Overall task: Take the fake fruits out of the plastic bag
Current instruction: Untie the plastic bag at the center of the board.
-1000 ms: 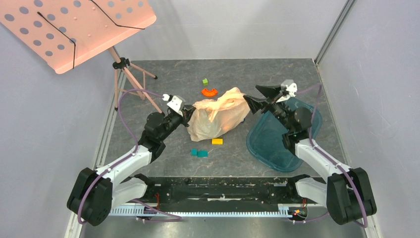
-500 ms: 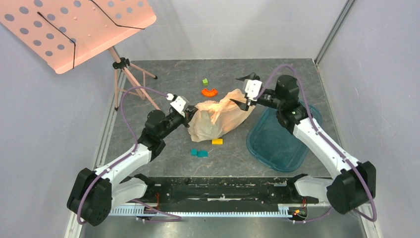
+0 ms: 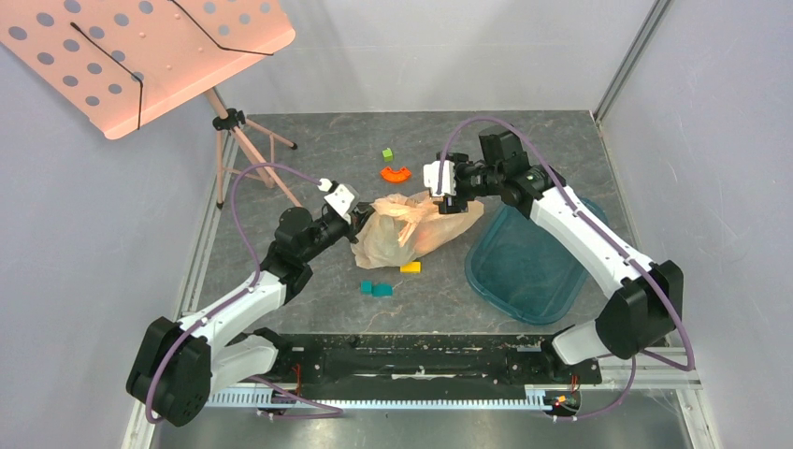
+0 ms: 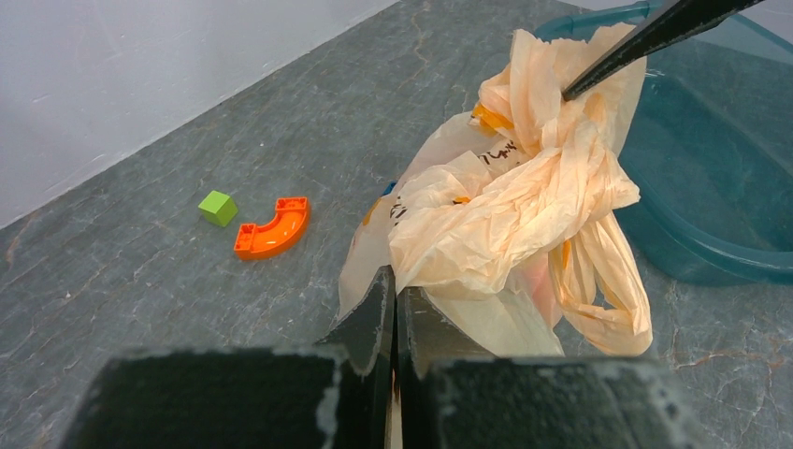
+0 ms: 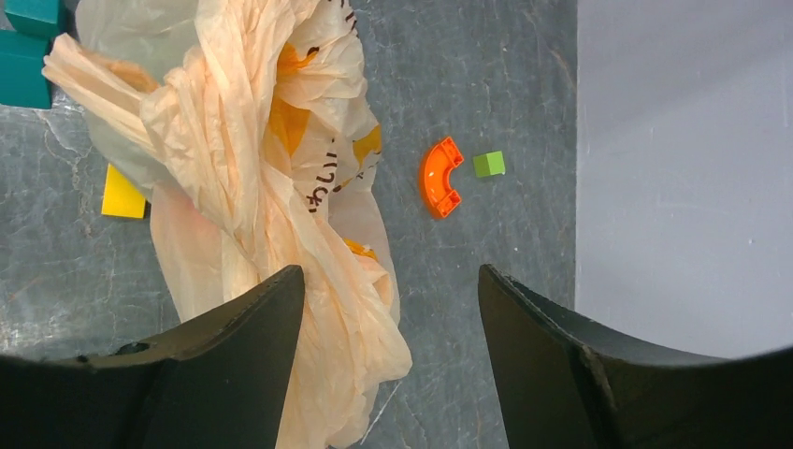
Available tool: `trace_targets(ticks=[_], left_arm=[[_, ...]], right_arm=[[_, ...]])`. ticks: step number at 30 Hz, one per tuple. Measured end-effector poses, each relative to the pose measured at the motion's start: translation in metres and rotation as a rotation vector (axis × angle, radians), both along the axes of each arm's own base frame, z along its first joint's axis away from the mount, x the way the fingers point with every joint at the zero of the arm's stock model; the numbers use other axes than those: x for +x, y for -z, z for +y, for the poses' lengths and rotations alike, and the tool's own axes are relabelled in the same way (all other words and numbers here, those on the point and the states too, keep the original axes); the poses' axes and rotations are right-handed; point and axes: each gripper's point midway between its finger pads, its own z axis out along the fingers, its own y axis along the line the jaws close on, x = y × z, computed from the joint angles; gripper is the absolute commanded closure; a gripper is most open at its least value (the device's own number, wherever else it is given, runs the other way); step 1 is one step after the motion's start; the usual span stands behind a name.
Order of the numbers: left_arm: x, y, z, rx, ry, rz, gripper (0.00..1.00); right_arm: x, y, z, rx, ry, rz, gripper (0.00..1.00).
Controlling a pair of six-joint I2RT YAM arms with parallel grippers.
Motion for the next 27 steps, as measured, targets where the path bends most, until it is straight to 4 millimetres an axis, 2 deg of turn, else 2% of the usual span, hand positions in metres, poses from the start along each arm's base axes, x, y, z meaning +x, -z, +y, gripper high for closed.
trace_targets(ticks=[5, 11, 14, 16, 24, 27], left_arm=[[0.000, 0.001, 0.000, 0.003, 0.000, 0.001, 0.98], [0.001, -0.001, 0.000, 0.007, -0.001, -0.005, 0.98], [0.001, -0.001, 0.000, 0.012, 0.000, -0.006, 0.98], [0.001, 0.000, 0.000, 0.015, 0.000, -0.007, 0.98], [0.001, 0.000, 0.000, 0.017, 0.000, -0.009, 0.98], [0.001, 0.000, 0.001, 0.022, 0.000, -0.010, 0.98]], right_arm=[[-0.006, -0.004, -0.001, -0.007, -0.014, -0.008, 0.26], [-0.028, -0.044, -0.008, 0.043, -0.033, -0.089, 0.25], [-0.036, -0.055, -0.009, 0.054, -0.050, -0.113, 0.26], [-0.039, -0.050, -0.009, 0.040, -0.057, -0.102, 0.27], [-0.032, -0.003, -0.005, -0.045, -0.066, 0.029, 0.35], [-0.029, 0.007, -0.004, -0.066, -0.059, 0.044, 0.39]])
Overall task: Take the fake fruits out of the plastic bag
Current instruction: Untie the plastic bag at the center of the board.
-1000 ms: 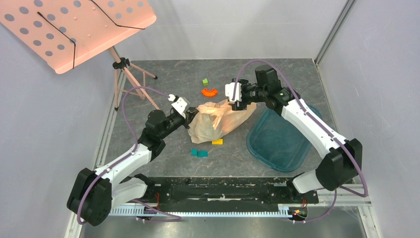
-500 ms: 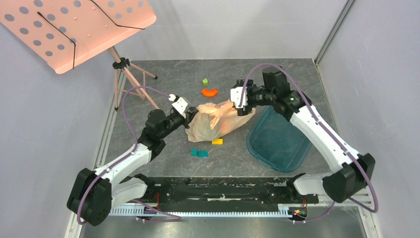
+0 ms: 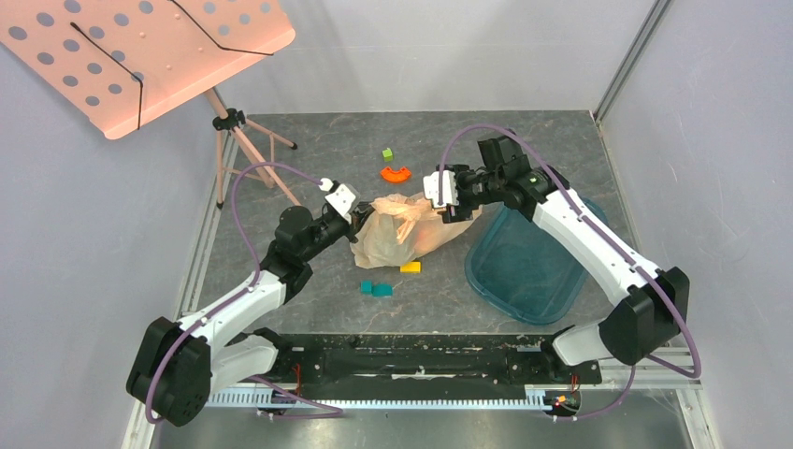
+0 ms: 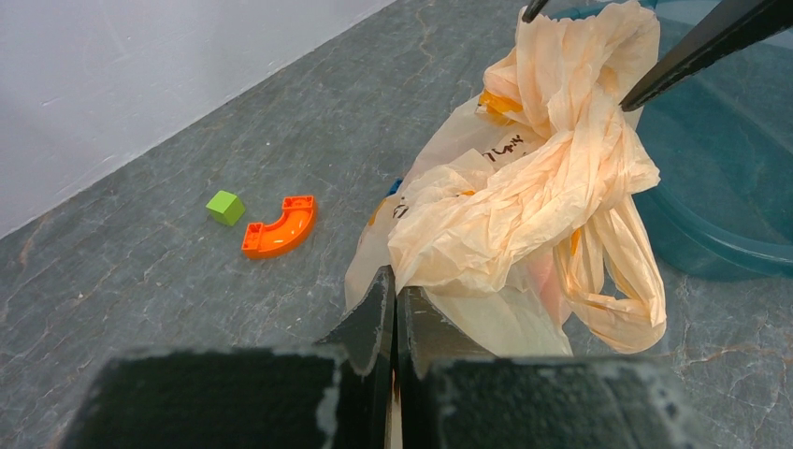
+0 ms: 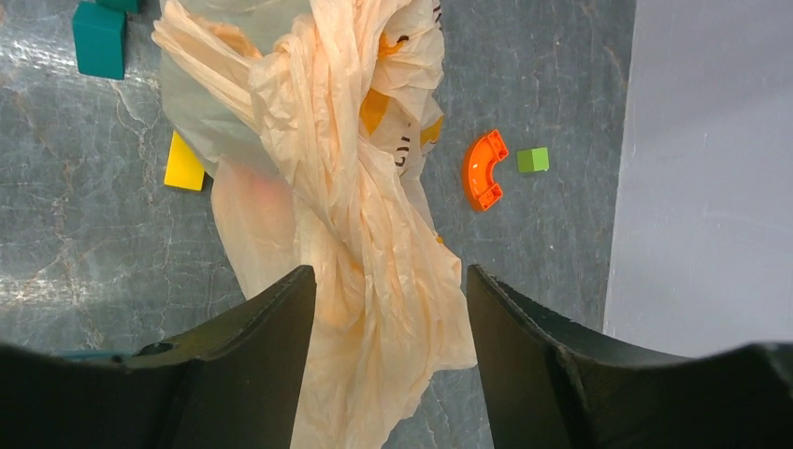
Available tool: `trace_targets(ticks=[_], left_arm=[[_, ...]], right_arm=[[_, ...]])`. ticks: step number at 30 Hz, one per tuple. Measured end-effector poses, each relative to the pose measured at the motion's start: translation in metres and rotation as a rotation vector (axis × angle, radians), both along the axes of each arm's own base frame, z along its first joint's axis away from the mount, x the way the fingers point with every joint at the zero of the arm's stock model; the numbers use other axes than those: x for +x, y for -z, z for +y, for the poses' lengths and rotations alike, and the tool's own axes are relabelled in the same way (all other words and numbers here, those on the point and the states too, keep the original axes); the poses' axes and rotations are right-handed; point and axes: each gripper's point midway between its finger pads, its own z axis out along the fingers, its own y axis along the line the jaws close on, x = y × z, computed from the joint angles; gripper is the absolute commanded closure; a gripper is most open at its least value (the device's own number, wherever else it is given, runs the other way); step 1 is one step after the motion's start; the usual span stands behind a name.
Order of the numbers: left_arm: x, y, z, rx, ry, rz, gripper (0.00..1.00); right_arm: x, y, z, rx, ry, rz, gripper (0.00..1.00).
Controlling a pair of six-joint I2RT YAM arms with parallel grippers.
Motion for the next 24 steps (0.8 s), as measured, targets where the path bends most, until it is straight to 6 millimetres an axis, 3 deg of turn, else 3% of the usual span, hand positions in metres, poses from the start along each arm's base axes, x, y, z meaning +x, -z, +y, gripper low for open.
trace_targets(ticks=[7, 10, 13, 14, 15, 18, 22, 24], left_arm=[[0.000, 0.001, 0.000, 0.011, 0.001, -0.005, 0.98], [0.000, 0.001, 0.000, 0.012, 0.001, -0.005, 0.98], [0.000, 0.001, 0.001, 0.013, 0.001, -0.005, 0.96], [0.000, 0.001, 0.001, 0.013, 0.001, -0.004, 0.87], [0.000, 0.002, 0.001, 0.015, 0.001, -0.001, 0.68], [0.000, 0.001, 0.002, 0.031, 0.000, 0.001, 0.03], [-0.001, -0.014, 0.002, 0.039, 0.000, 0.001, 0.00], [-0.003, -0.032, 0.002, 0.052, 0.013, -0.023, 0.00]], right_arm=[[0.006, 0.011, -0.001, -0.040, 0.024, 0.005, 0.50], [0.009, 0.011, -0.001, -0.044, 0.034, -0.003, 0.63], [0.010, 0.011, -0.002, -0.048, 0.044, -0.006, 0.85], [0.011, 0.011, -0.003, -0.049, 0.049, -0.008, 0.87], [0.012, 0.011, -0.003, -0.049, 0.052, -0.011, 0.89], [0.014, 0.009, -0.002, -0.038, 0.066, -0.009, 0.93], [0.017, 0.004, 0.001, -0.001, 0.090, -0.011, 0.94], [0.016, 0.002, 0.002, 0.021, 0.097, -0.010, 0.95]])
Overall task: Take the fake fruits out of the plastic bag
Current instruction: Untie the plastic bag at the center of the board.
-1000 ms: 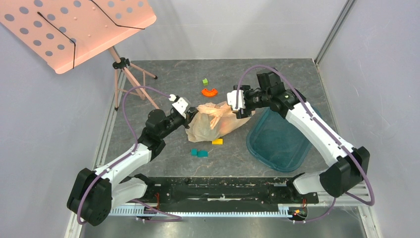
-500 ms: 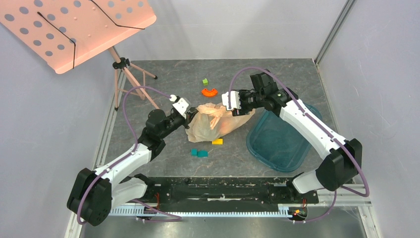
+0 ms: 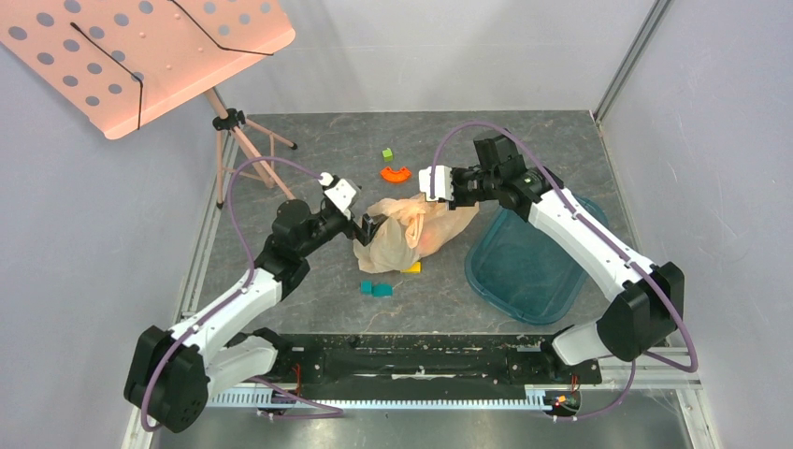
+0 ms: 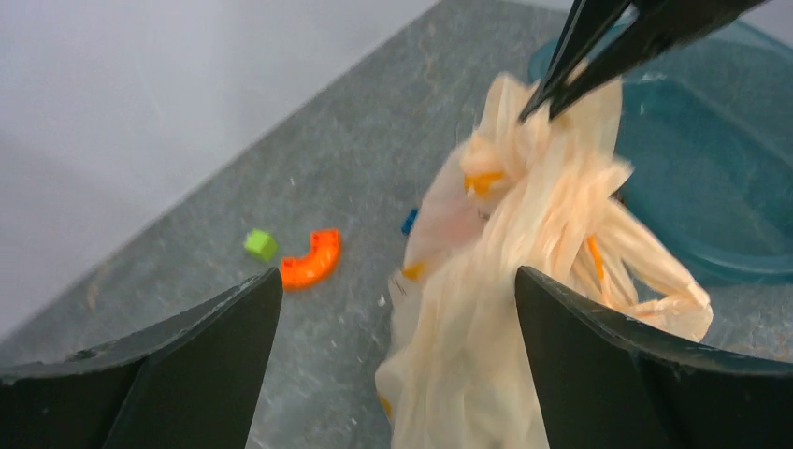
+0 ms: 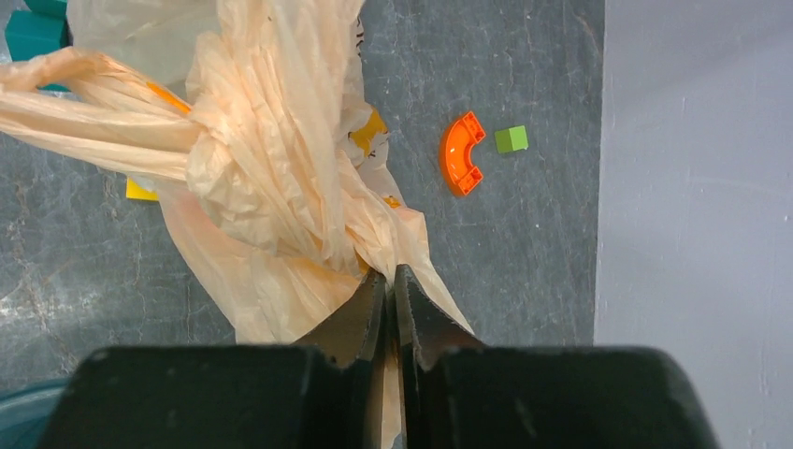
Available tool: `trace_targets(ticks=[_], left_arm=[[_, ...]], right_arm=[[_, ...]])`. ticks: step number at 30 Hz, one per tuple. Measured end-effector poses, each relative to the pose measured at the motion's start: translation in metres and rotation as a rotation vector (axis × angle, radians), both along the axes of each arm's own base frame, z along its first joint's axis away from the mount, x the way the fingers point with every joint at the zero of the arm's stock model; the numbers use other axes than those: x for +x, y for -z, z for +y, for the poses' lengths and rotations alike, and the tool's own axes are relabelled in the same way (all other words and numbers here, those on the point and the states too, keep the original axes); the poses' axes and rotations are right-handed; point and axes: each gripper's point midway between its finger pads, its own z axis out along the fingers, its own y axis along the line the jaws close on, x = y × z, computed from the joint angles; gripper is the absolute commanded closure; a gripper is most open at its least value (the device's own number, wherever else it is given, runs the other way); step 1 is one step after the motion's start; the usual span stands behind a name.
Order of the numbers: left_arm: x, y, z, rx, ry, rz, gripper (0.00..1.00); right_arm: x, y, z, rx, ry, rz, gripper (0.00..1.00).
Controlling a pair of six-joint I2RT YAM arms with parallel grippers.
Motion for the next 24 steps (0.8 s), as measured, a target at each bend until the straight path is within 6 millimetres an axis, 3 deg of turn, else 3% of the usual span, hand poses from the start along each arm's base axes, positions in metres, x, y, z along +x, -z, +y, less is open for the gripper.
trace_targets(ticks=[6, 9, 11, 19, 24], left_arm=[[-0.018, -0.071, -0.008, 0.045, 0.125, -0.151, 0.00], [-0.029, -0.092, -0.017, 0.082, 0.220, -0.198, 0.00], [-0.033, -0.096, -0.022, 0.101, 0.269, -0.205, 0.00], [-0.044, -0.050, -0.047, 0.199, 0.442, -0.064, 0.00], [-0.055, -0.037, -0.065, 0.231, 0.522, -0.013, 0.00]], right_arm=[[-0.006, -0.008, 0.005, 0.060, -0.006, 0.005, 0.95], [-0.006, -0.008, 0.007, 0.073, -0.009, 0.009, 0.95], [-0.007, -0.006, 0.007, 0.076, -0.009, 0.015, 0.95], [-0.013, -0.007, 0.004, 0.082, -0.010, 0.006, 0.95], [-0.014, -0.006, 0.004, 0.085, -0.010, 0.001, 0.95]])
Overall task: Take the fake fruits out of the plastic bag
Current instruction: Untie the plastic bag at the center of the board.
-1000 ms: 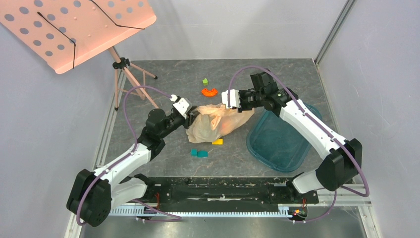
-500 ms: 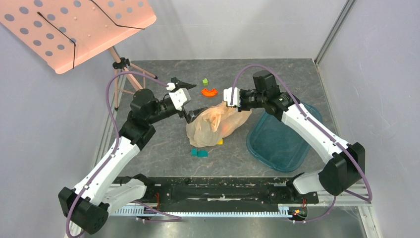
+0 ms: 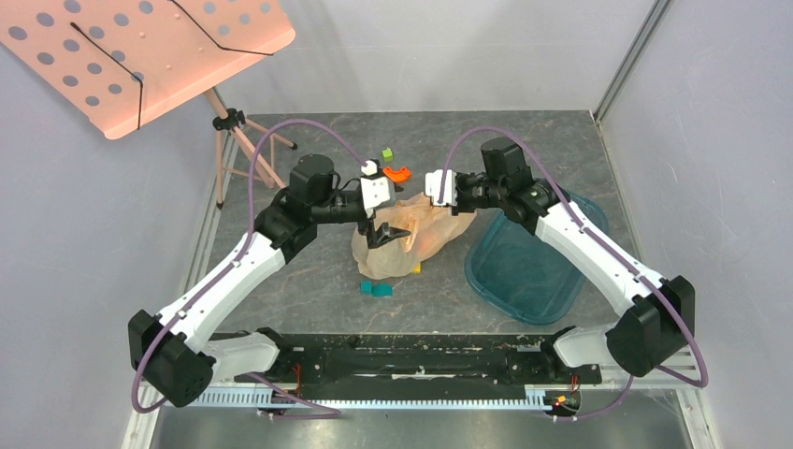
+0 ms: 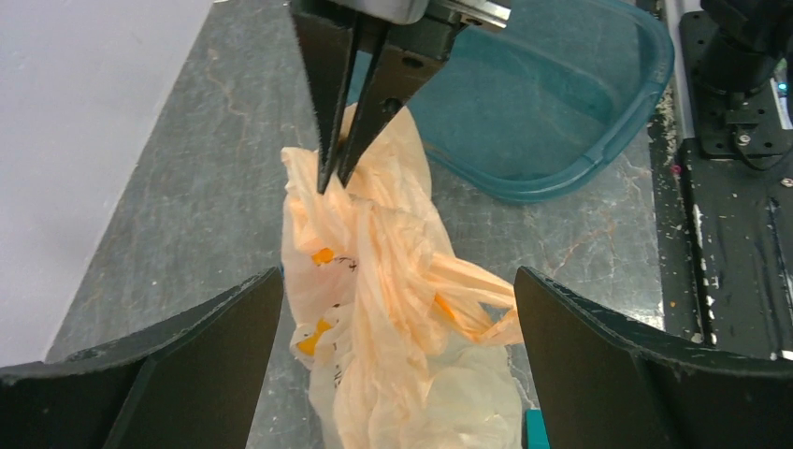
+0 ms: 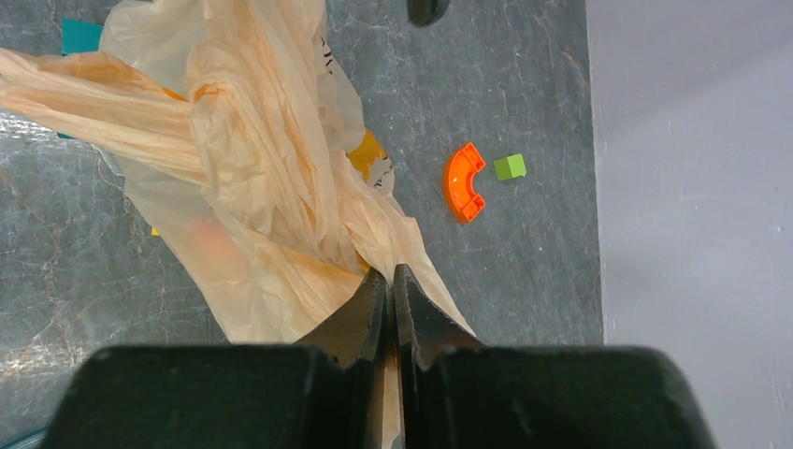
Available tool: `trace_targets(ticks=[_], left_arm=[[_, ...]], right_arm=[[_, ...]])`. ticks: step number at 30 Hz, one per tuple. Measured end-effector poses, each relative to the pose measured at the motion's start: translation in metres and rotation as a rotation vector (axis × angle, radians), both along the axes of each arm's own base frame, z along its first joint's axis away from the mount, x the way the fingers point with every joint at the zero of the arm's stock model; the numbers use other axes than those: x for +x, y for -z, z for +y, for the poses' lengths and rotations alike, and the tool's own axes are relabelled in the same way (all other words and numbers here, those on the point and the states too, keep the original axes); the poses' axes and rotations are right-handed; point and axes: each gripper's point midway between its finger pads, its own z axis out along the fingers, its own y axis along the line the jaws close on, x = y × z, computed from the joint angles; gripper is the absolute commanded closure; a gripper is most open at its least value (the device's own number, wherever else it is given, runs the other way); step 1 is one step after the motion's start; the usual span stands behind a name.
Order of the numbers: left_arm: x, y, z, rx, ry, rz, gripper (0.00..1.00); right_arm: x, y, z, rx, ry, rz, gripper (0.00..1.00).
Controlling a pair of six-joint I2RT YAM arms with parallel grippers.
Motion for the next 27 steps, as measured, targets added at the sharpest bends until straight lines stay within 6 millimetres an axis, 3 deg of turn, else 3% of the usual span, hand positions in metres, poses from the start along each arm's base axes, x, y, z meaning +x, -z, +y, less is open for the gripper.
trace_targets(ticks=[11, 19, 23, 27], left_arm=[[0.007, 0.019, -0.011, 0.048, 0.002, 0.055, 0.07], [0.014, 0.040, -0.014, 0.090, -0.012, 0.101, 0.30], [0.015, 0.045, -0.014, 0.102, -0.018, 0.108, 0.50], [0.015, 0.047, -0.014, 0.116, -0.013, 0.109, 0.87]], right_arm=[[-0.003, 0.003, -0.001, 0.004, -0.003, -0.004, 0.95], [-0.004, 0.005, -0.002, 0.006, -0.003, -0.006, 0.96], [-0.004, 0.003, -0.001, 0.009, -0.003, -0.012, 0.99], [-0.003, 0.004, -0.001, 0.019, 0.005, -0.009, 1.00]])
